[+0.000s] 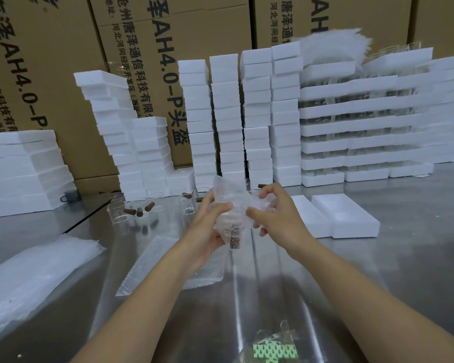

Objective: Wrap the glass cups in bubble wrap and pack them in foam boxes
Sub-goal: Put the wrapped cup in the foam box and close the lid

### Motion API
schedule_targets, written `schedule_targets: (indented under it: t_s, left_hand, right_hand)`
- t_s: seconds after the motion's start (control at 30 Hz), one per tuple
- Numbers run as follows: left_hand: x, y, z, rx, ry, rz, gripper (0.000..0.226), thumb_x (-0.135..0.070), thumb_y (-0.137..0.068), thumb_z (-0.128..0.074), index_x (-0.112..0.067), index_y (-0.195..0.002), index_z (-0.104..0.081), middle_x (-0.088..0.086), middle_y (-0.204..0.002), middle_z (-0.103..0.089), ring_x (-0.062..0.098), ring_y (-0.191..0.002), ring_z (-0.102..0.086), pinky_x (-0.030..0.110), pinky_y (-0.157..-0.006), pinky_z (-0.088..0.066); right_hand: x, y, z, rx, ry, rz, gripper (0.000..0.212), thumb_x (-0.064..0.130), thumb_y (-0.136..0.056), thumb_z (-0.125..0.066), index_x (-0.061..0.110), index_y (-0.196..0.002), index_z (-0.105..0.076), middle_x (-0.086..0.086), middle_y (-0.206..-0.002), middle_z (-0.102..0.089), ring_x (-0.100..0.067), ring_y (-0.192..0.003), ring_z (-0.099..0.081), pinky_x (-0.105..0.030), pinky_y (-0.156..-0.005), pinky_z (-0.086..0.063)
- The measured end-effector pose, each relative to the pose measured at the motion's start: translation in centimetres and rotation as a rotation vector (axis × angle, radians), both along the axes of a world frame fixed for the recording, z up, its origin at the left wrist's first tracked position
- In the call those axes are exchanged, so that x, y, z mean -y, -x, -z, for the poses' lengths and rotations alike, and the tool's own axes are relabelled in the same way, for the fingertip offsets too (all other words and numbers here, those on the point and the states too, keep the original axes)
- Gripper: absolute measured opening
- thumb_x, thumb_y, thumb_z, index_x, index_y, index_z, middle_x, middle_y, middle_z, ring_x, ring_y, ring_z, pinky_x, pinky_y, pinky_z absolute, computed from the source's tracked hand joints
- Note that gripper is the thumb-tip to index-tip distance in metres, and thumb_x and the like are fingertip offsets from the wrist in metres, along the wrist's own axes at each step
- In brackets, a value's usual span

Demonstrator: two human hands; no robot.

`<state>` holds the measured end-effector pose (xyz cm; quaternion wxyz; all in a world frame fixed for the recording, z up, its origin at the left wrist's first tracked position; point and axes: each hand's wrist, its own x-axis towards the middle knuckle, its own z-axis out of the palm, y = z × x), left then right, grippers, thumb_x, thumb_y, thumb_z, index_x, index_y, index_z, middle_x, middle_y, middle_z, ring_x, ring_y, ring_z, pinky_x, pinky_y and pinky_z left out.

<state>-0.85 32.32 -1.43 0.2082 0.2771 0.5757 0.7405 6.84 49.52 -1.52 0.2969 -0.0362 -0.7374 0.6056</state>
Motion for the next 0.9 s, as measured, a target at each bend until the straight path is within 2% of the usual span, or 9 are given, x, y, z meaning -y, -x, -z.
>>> schedule_targets:
  t_s: [0.13, 0.2, 0.3, 0.47, 0.6, 0.67, 0.77, 0.83, 0.9]
  left_hand:
    - [-0.4, 0.2, 0.5, 0.029, 0.072, 0.037, 0.051, -0.05, -0.103, -0.053, -0.03, -0.149, -0.057, 0.01, -0.136, -0.074, 0.03, -0.122, -0.073, 0.037, -0.089, -0.058]
    - [-0.3, 0.6, 0.6, 0.06, 0.082, 0.031, 0.05, -0.051, -0.108, -0.043, -0.022, -0.145, -0.062, 0.012, -0.132, -0.076, 0.028, -0.112, -0.075, 0.034, -0.086, -0.059]
    - [-0.1, 1.4, 0.7, 0.108, 0.078, -0.042, 0.049, -0.051, -0.108, -0.045, -0.017, -0.134, -0.069, 0.014, -0.113, -0.08, 0.022, -0.085, -0.074, 0.033, -0.077, -0.061]
    - [0.2, 1.1, 0.8, 0.103, 0.173, 0.053, 0.048, -0.058, -0.101, -0.054, -0.025, -0.127, -0.078, 0.013, -0.123, -0.078, 0.022, -0.09, -0.073, 0.04, -0.09, -0.054]
    - [-0.2, 0.5, 0.9, 0.069, 0.24, 0.065, 0.068, -0.069, -0.087, -0.061, -0.026, -0.139, -0.07, 0.008, -0.131, -0.076, 0.019, -0.103, -0.071, 0.035, -0.088, -0.056]
    - [-0.3, 0.5, 0.9, 0.061, 0.231, 0.023, 0.064, -0.072, -0.095, -0.055, -0.027, -0.139, -0.07, 0.008, -0.128, -0.078, 0.018, -0.102, -0.071, 0.033, -0.084, -0.055]
    - [0.1, 0.8, 0.8, 0.082, 0.186, -0.047, 0.062, -0.072, -0.103, -0.046, -0.027, -0.141, -0.067, 0.0, -0.108, -0.079, 0.015, -0.09, -0.069, 0.03, -0.077, -0.052]
    - [0.5, 1.1, 0.7, 0.076, 0.204, -0.06, 0.062, -0.075, -0.101, -0.048, -0.032, -0.14, -0.068, -0.004, -0.111, -0.08, 0.013, -0.093, -0.068, 0.032, -0.083, -0.049]
    - [0.9, 1.2, 0.8, 0.065, 0.234, -0.029, 0.063, -0.079, -0.094, -0.053, -0.036, -0.135, -0.072, -0.005, -0.124, -0.078, 0.014, -0.103, -0.066, 0.035, -0.091, -0.047]
  right_hand:
    - [0.7, 0.1, 0.1, -0.075, -0.15, -0.043, 0.01, 0.015, -0.091, -0.075, 0.021, -0.096, -0.069, -0.003, -0.1, -0.07, -0.034, -0.074, -0.067, -0.024, -0.057, -0.054]
    - [0.9, 0.1, 0.3, -0.045, -0.189, -0.095, 0.013, 0.019, -0.095, -0.07, 0.029, -0.101, -0.076, 0.011, -0.092, -0.072, -0.022, -0.067, -0.066, -0.013, -0.054, -0.046]
    - [1.2, 0.1, 0.5, -0.015, -0.259, -0.164, 0.021, 0.021, -0.1, -0.064, 0.035, -0.11, -0.078, 0.024, -0.083, -0.072, -0.014, -0.053, -0.06, -0.012, -0.05, -0.04]
    - [1.7, 0.0, 0.9, -0.036, -0.185, -0.072, 0.018, 0.018, -0.094, -0.071, 0.03, -0.098, -0.058, 0.003, -0.087, -0.073, -0.016, -0.041, -0.053, -0.023, -0.046, -0.043]
    - [1.6, 0.1, 0.9, -0.071, -0.259, 0.123, 0.015, 0.013, -0.091, -0.074, 0.019, -0.088, -0.06, 0.007, -0.075, -0.066, -0.001, -0.058, -0.058, -0.014, -0.055, -0.038]
    - [1.6, -0.1, 0.4, -0.079, -0.221, 0.029, 0.007, 0.016, -0.096, -0.072, 0.013, -0.091, -0.069, 0.008, -0.073, -0.066, 0.0, -0.054, -0.057, -0.017, -0.056, -0.039]
    - [1.5, -0.5, -0.1, 0.069, -0.184, -0.19, 0.031, 0.039, -0.105, -0.059, 0.013, -0.106, -0.077, -0.012, -0.076, -0.07, -0.009, -0.052, -0.054, -0.015, -0.052, -0.04]
    - [1.5, -0.7, -0.2, 0.193, -0.257, -0.26, 0.033, 0.05, -0.105, -0.053, 0.03, -0.109, -0.078, 0.004, -0.072, -0.072, -0.009, -0.058, -0.056, -0.018, -0.055, -0.04]
    - [1.5, -0.6, -0.1, 0.217, -0.303, -0.329, 0.03, 0.052, -0.103, -0.055, 0.034, -0.108, -0.078, 0.023, -0.093, -0.073, -0.007, -0.064, -0.06, -0.024, -0.059, -0.045]
